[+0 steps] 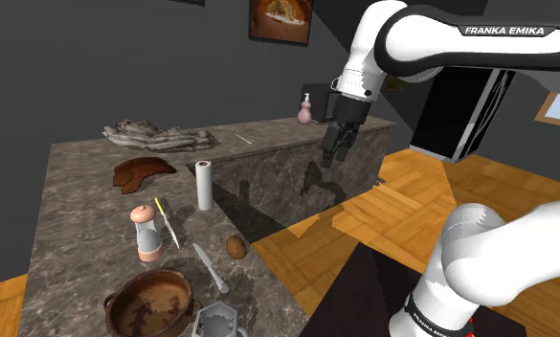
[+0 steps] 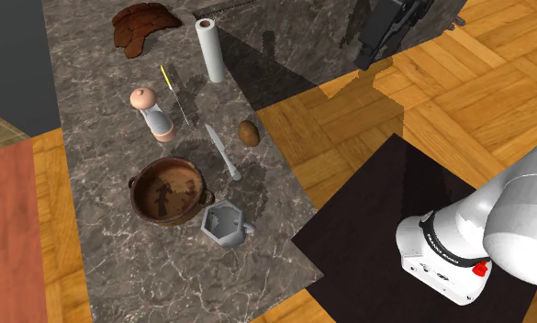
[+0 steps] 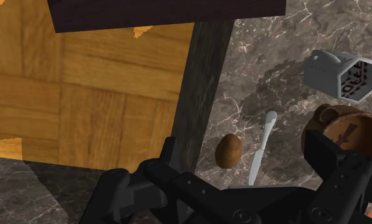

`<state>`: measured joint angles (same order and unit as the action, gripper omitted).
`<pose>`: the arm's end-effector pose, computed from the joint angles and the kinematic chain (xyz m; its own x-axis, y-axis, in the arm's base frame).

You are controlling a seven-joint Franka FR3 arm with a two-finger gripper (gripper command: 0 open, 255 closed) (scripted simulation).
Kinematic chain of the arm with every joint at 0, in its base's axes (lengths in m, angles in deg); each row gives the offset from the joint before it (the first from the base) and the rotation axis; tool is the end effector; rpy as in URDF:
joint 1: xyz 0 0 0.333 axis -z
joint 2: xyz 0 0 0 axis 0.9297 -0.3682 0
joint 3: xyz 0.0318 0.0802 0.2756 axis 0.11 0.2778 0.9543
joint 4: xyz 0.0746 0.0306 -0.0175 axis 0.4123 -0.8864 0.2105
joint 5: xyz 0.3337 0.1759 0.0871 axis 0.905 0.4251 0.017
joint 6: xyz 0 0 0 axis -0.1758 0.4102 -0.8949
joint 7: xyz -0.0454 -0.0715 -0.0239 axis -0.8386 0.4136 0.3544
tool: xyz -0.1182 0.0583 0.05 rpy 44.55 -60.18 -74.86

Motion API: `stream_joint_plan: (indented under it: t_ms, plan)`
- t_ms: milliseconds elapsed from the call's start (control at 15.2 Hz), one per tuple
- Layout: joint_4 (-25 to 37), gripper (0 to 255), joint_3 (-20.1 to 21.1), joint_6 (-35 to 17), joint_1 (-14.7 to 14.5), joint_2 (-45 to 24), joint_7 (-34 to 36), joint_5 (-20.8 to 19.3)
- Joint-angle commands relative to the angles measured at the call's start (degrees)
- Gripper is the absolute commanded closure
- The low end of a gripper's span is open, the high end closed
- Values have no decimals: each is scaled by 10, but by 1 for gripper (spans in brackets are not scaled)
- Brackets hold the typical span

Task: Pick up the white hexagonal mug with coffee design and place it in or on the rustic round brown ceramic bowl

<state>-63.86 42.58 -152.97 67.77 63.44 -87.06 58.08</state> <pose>0.3304 0.0046 0.5134 0.9974 0.0019 0.0720 0.0121 -0.9898 -0.1417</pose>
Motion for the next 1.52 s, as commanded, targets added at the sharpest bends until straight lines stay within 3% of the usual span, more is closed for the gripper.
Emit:
stream_joint_plan:
  t_ms: [0,726,1122,1452]
  plan:
    - [0,0,0,0,0,0,0,0]
    - [-118,0,151,-171,-42,-27,150,73]
    - [-135,0,243,-280,-56,-106,238,103]
    - [-123,0,328,-374,-47,-203,324,97]
